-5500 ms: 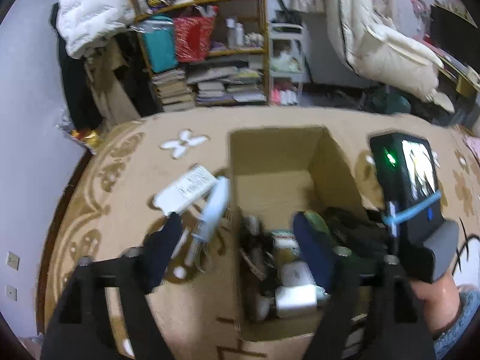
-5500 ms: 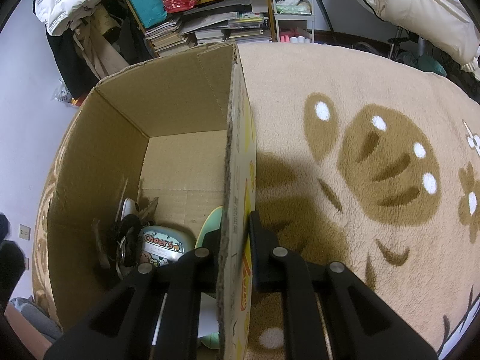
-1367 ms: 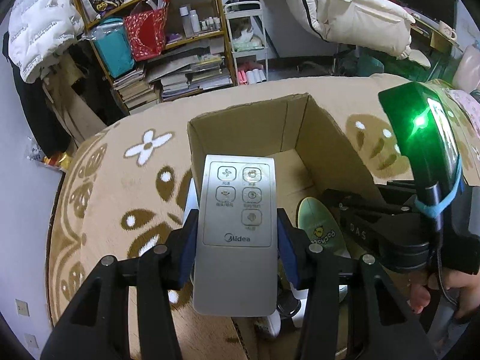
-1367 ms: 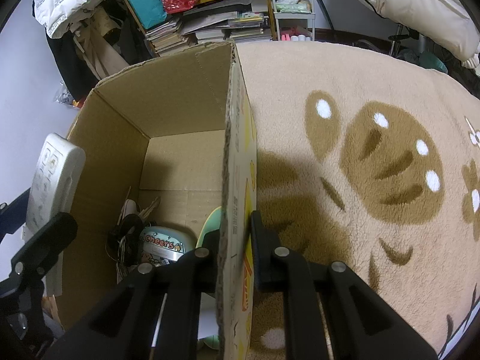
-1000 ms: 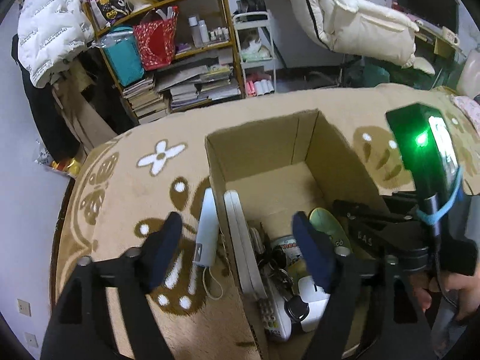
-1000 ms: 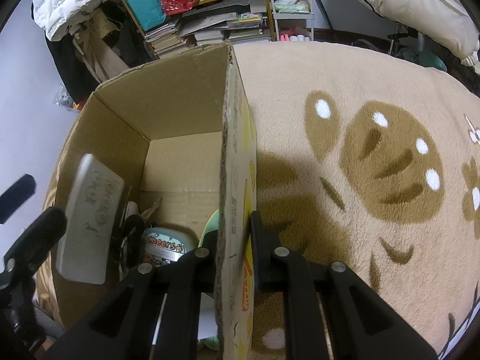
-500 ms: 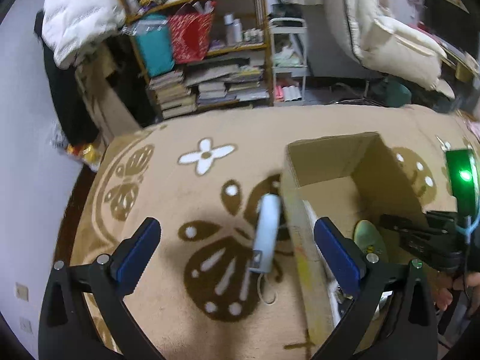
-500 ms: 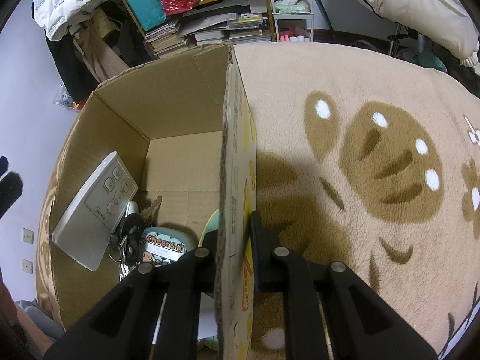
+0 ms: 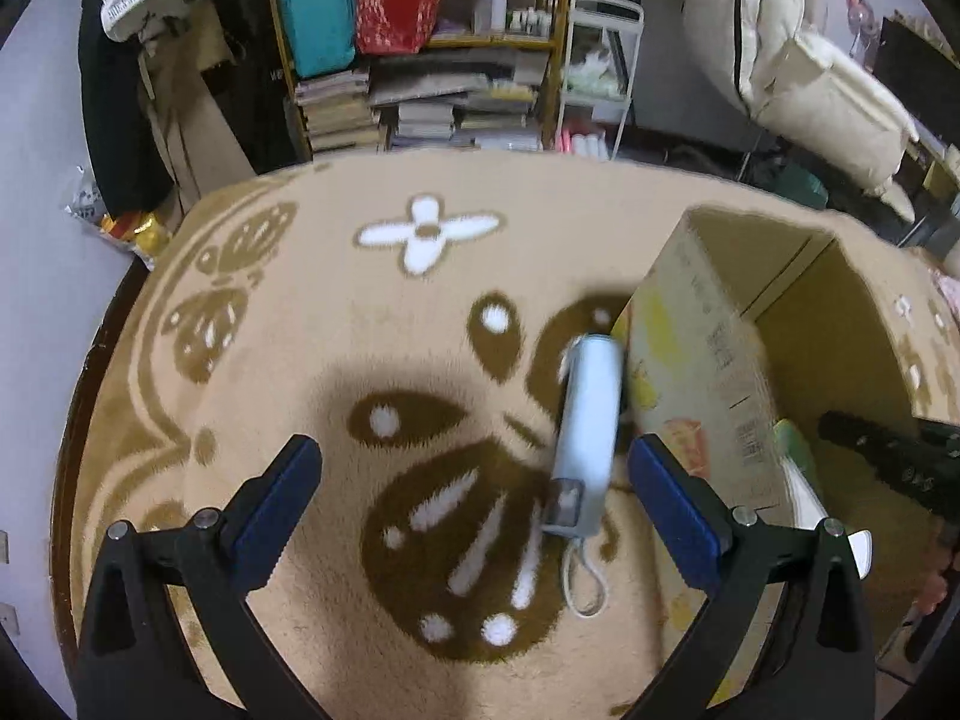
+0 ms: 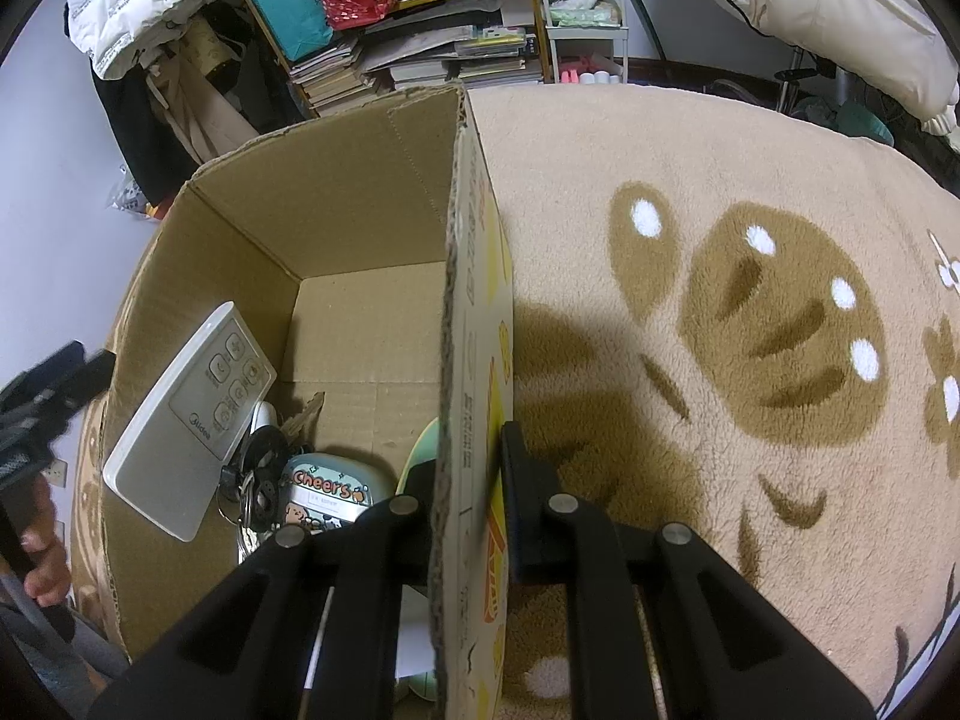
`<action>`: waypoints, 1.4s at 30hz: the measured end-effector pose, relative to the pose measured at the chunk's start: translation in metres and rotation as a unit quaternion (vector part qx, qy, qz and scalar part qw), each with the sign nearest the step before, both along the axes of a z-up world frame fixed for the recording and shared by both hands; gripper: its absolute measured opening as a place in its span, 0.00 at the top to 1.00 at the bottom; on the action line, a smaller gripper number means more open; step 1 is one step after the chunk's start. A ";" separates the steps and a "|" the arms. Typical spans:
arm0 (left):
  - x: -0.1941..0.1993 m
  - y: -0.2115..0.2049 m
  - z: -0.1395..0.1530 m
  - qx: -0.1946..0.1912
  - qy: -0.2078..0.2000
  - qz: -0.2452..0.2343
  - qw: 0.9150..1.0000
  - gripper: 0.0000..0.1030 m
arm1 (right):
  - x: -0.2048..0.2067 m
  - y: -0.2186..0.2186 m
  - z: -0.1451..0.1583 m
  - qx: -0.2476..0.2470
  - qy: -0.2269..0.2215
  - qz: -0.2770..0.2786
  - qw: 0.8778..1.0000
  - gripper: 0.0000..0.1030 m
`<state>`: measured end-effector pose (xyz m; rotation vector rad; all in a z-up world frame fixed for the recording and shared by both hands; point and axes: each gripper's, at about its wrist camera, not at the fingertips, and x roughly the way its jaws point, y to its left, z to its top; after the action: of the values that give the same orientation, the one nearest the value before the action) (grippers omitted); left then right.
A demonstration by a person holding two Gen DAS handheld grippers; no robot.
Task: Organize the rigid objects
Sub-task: 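Move the open left tool down onto the light-blue power bank and close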
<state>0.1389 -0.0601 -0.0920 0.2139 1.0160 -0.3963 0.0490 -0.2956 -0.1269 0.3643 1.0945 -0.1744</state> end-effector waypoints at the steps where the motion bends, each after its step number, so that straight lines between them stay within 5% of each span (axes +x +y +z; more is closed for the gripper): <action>1: 0.001 0.000 -0.004 0.002 0.005 -0.001 1.000 0.02 | 0.000 0.000 0.000 0.000 0.000 0.000 1.000 0.87; 11: 0.015 0.009 -0.048 -0.001 0.059 0.025 0.998 0.02 | 0.000 0.000 0.000 0.000 0.000 0.000 1.000 0.87; 36: 0.020 -0.013 -0.066 -0.023 0.081 -0.028 0.996 0.02 | -0.001 0.000 -0.002 -0.003 0.001 0.001 1.000 0.87; 42: 0.024 -0.021 -0.070 0.003 0.066 -0.042 0.997 0.02 | -0.001 0.001 -0.003 0.003 0.001 -0.001 1.000 0.87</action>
<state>0.1630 -0.0806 -0.1619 0.2396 1.1403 -0.4883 0.0478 -0.2948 -0.1302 0.3706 1.0963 -0.1736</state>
